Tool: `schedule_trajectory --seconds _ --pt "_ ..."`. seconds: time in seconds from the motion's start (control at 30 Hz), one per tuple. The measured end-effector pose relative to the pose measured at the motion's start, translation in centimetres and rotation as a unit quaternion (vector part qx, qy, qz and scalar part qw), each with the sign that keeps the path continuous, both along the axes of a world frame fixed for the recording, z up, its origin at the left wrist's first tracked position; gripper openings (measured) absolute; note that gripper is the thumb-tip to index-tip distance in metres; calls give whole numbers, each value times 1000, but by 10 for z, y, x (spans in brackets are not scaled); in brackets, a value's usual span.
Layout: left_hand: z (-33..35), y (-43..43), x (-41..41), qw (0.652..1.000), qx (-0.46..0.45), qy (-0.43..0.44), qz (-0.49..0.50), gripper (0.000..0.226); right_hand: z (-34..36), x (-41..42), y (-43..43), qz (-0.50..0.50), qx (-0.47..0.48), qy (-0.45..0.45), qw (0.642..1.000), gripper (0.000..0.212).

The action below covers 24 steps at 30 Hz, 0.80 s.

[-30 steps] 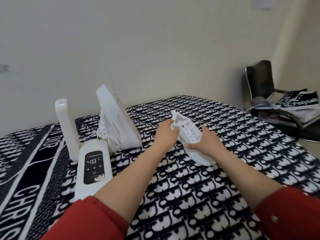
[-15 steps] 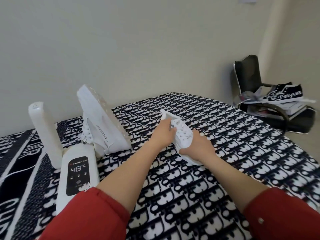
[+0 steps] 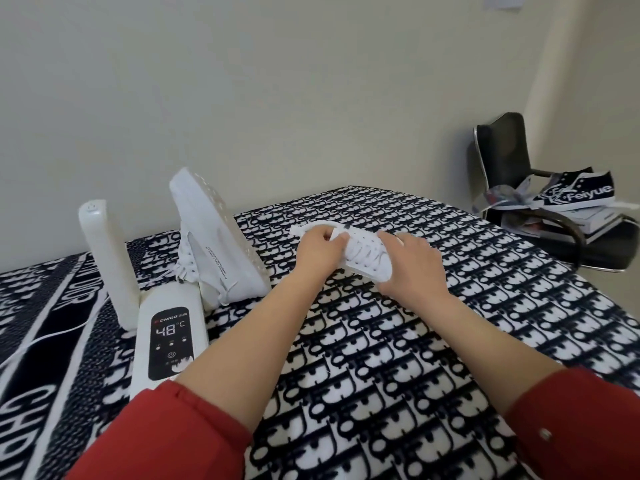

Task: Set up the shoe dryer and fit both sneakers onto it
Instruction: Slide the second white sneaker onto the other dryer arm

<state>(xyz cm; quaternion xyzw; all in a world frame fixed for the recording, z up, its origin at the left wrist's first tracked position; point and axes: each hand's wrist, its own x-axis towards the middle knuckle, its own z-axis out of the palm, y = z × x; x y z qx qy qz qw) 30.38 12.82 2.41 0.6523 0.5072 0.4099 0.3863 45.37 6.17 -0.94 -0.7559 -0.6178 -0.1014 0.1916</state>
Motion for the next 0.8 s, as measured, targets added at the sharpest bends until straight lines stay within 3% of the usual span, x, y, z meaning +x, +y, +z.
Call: schedule_trajectory --seconds 0.17,0.23,0.3,0.4,0.47,0.57,0.7,0.8 --pt "14 -7 2 986 -90 -123 68 27 6 -2 -8 17 134 -5 991 66" --pt "22 -10 0 959 -164 -217 76 13 5 -10 -10 15 193 67 979 64" --pt "27 -13 -4 916 -236 -314 78 20 2 -24 -14 5 241 181 954 68" --pt "32 -23 -9 874 -268 -399 70 17 -10 -47 -15 -8 228 349 909 79" --pt "35 -28 -13 851 -274 -443 58 14 -15 -60 -14 16 164 471 866 81" --pt "41 -36 -22 835 -281 -471 46 18 -14 -75 -12 104 113 633 758 47" --pt "49 -50 -33 833 -297 -466 26 22 -11 -88 -5 161 99 716 673 62" --pt "53 -59 -43 850 -297 -435 -1 20 -7 -95 -1 163 101 774 604 56"
